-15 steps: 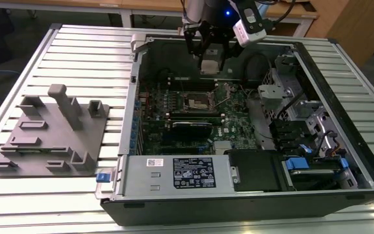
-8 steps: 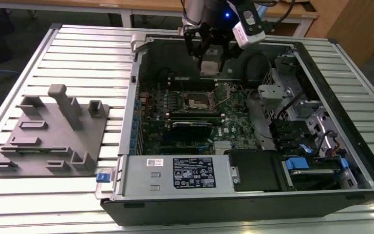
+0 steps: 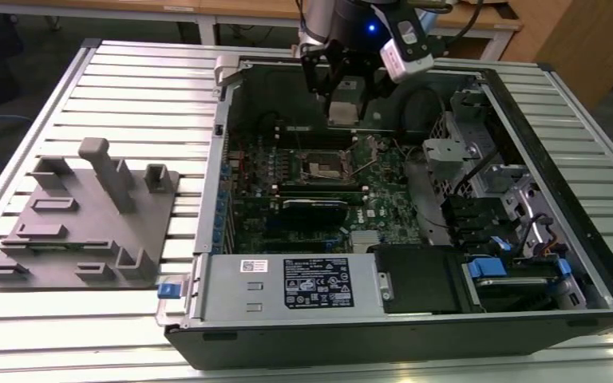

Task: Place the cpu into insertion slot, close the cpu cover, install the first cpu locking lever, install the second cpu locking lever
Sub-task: 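Place the cpu into insertion slot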

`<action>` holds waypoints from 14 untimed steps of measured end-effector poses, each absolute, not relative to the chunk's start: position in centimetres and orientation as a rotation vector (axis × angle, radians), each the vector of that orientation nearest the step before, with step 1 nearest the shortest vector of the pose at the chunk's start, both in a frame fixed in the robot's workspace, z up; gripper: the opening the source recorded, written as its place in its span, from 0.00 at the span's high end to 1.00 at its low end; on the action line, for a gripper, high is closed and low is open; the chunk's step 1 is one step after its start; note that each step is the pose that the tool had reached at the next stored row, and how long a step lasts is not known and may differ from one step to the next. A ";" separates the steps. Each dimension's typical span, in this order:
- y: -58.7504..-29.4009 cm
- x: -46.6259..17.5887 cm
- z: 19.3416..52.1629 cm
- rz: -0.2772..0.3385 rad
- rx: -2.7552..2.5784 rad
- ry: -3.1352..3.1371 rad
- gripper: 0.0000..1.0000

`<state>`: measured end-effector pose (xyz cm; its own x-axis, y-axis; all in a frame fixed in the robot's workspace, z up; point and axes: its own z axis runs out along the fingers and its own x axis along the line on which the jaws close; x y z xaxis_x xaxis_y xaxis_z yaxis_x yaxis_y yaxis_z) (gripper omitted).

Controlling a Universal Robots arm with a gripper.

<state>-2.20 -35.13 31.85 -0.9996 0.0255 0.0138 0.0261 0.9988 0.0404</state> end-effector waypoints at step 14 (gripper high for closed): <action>-35.1 -2.2 31.3 -0.064 -0.040 -3.127 0.46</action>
<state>-2.21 -35.13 31.33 -0.9996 0.0255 0.0139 0.0261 0.9988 0.0404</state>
